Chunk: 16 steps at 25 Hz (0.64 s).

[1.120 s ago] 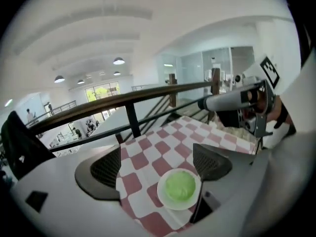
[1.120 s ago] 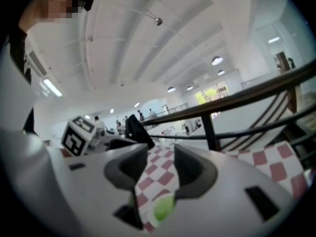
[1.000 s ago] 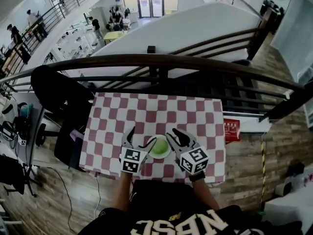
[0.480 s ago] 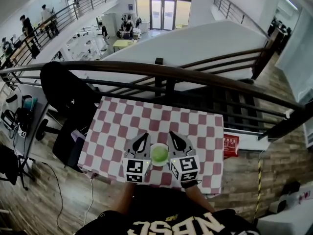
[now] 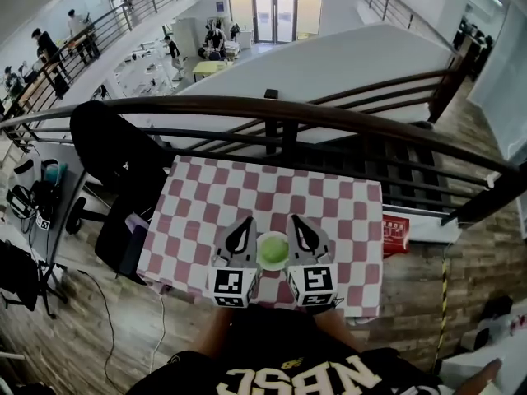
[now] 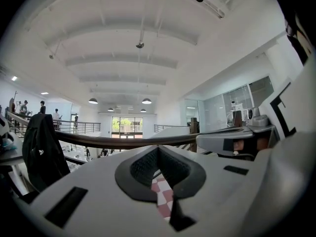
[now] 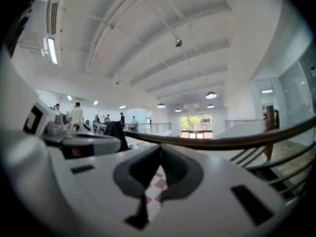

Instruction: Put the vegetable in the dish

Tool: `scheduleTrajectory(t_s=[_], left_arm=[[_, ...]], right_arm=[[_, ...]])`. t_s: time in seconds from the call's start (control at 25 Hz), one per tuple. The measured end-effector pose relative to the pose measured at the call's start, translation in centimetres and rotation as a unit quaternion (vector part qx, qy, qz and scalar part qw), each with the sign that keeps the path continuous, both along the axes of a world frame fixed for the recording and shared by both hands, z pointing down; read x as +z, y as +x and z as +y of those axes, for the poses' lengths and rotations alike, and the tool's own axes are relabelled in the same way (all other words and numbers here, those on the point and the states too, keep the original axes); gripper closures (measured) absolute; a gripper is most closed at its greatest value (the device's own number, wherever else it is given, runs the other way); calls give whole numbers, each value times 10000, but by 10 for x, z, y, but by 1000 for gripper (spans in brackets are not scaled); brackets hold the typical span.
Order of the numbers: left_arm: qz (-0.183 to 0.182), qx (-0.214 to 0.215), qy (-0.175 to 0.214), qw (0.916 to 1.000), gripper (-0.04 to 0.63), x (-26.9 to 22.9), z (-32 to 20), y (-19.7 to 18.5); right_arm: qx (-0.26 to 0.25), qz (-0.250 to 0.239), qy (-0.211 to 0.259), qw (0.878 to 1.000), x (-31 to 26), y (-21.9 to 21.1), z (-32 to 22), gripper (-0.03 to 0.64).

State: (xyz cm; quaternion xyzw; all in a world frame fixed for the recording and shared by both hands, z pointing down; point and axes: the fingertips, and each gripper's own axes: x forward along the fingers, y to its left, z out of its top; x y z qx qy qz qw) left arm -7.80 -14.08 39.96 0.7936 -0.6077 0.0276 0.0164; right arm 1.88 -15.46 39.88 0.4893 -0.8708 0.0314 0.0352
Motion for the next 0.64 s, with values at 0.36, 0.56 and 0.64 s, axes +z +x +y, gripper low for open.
scheduleTrajectory(t_s=[0.36,0.56,0.64], left_arm=[[-221,-27,-28,9997,578,8,5,3],[-243,4,-47,9997,578,9,4,8],[-251,-5,-44,9997,578,9,3,9]], right_arm=[[357,-56,-185,9992,12,19,-4,600],[329,27,-156,9993,12,20,-4,600],[307,55,-159,9994,10,19,-5,600]])
